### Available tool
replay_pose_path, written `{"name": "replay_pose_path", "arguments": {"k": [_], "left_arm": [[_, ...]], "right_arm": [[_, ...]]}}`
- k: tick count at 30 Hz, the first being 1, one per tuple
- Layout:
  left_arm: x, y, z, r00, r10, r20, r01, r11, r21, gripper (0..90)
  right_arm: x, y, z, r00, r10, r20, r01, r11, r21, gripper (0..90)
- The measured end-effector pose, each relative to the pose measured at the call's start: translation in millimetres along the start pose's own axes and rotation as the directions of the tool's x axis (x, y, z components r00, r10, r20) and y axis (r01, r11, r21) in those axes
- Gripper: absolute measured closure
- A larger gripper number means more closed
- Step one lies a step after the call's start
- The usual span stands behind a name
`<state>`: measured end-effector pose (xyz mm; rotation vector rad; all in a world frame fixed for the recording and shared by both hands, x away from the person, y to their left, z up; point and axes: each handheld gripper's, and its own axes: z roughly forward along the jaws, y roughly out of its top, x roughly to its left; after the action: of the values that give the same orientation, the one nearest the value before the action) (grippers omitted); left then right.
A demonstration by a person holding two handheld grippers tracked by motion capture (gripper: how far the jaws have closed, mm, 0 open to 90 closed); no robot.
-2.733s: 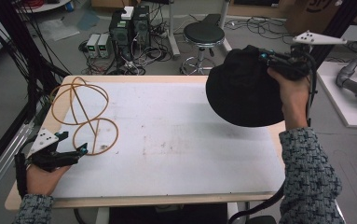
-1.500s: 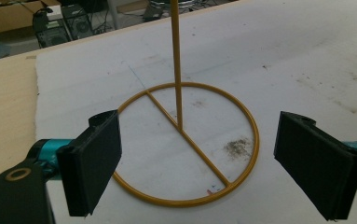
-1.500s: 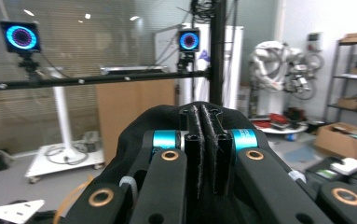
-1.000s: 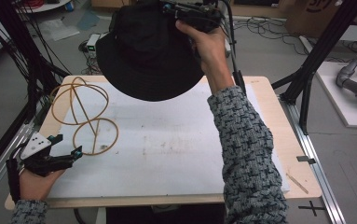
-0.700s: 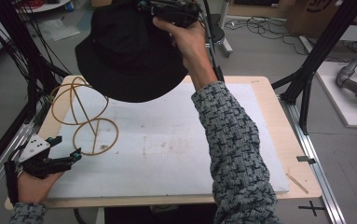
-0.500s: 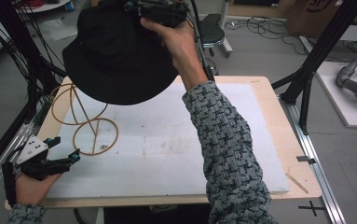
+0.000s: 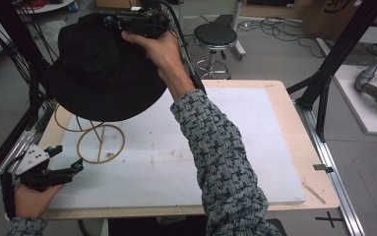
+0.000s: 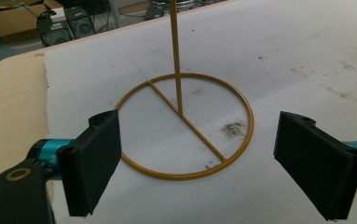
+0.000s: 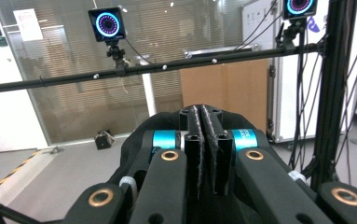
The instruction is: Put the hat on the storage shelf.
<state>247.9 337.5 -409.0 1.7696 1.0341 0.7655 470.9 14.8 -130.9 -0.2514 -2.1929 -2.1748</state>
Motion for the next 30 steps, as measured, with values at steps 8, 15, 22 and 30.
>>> {"name": "replay_pose_path", "arguments": {"k": [8,15,22,30], "left_arm": [[0.8,-0.5,-2.5,1.0000,-0.004,-0.007,0.004,1.0000,-0.006,15.3],[0.7,-0.3,-1.2,1.0000,-0.004,-0.002,0.004,1.0000,-0.005,15.4],[0.6,0.0,0.7,1.0000,-0.003,0.001,0.003,1.0000,-0.004,15.4],[1.4,0.6,-0.5,1.0000,0.000,0.001,0.000,1.0000,-0.008,15.4]], "right_arm": [[1.2,-12.0,21.6,0.9991,0.025,-0.035,-0.024,0.999,0.023,88.2],[2.0,-25.1,38.5,0.9985,0.036,-0.042,-0.033,0.998,0.060,88.1],[2.4,-34.9,53.0,0.9969,0.052,-0.059,-0.047,0.995,0.082,88.0],[5.0,-44.3,68.7,0.9962,0.057,-0.067,-0.049,0.993,0.105,88.0]]}}
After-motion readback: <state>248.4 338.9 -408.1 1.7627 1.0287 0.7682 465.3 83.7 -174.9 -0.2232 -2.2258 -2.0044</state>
